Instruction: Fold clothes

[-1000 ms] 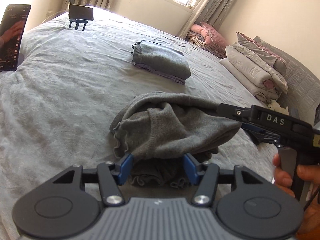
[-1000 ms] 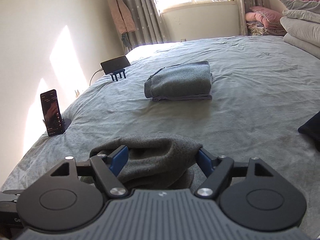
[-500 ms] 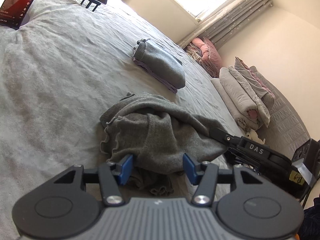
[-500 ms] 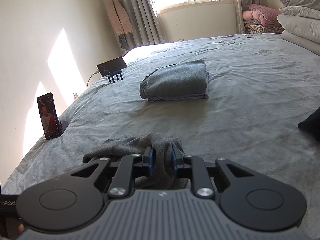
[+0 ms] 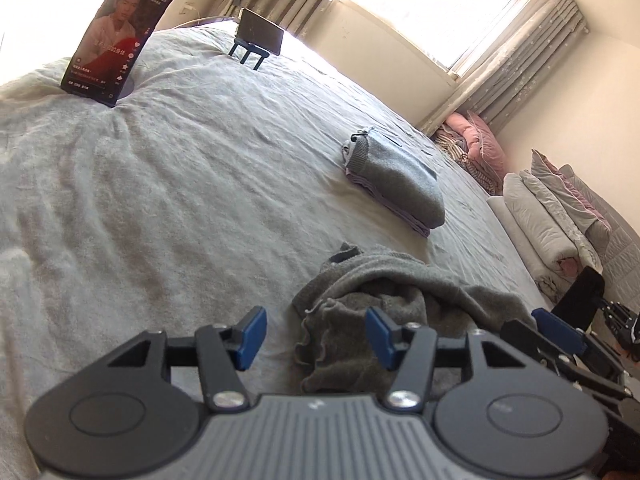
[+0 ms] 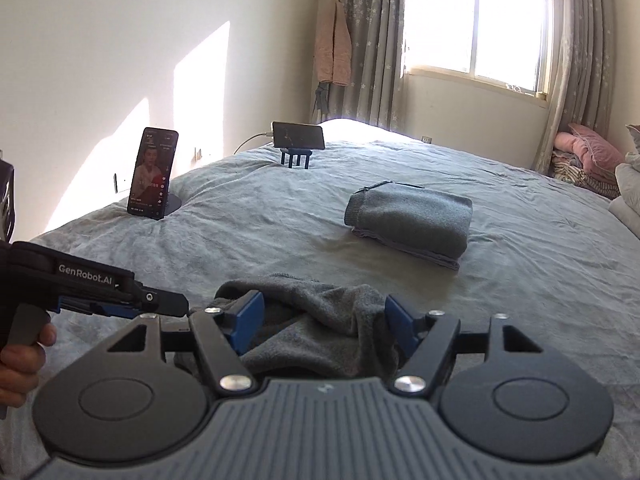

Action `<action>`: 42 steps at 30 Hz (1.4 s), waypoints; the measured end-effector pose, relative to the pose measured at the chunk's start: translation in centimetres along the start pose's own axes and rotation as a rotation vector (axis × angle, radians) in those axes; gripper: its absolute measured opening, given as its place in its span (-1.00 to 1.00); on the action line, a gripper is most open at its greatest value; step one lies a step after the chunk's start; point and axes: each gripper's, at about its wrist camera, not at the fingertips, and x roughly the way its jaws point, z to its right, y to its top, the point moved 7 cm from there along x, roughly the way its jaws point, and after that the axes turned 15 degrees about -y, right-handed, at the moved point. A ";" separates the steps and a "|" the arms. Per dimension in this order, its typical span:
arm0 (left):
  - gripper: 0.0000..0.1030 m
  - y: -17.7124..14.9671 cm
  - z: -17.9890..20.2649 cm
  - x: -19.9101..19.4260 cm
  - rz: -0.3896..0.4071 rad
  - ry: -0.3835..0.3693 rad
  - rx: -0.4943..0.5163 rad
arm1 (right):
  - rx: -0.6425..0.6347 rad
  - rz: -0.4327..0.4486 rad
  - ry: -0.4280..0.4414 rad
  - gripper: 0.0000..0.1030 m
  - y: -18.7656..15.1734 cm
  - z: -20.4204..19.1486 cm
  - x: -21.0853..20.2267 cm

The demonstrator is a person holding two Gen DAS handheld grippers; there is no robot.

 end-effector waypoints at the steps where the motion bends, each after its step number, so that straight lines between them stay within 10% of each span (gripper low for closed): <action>1: 0.09 0.1 -0.2 0.0 -0.002 0.011 -0.003 | -0.033 0.016 0.005 0.38 0.0 -0.6 -0.2; 9: 0.19 0.3 -1.2 -0.2 -0.002 0.051 -0.024 | -0.217 0.089 0.130 0.37 -0.7 -5.4 -1.6; 13: 0.21 0.3 -1.3 -0.1 -0.003 0.057 -0.021 | -0.295 0.033 0.151 -0.07 -2.3 -7.5 -0.3; 22: 0.25 0.0 -1.4 0.1 -0.018 0.066 -0.013 | -0.337 0.006 0.115 -0.29 -4.3 -8.6 1.6; 26: 0.25 0.0 -1.3 0.0 -0.014 0.064 -0.006 | -0.247 -0.007 0.116 -0.81 -3.7 -7.5 2.2; 42: 0.25 -0.2 0.1 0.5 -0.025 0.028 0.075 | 0.203 0.046 -0.001 -0.94 0.7 1.6 0.8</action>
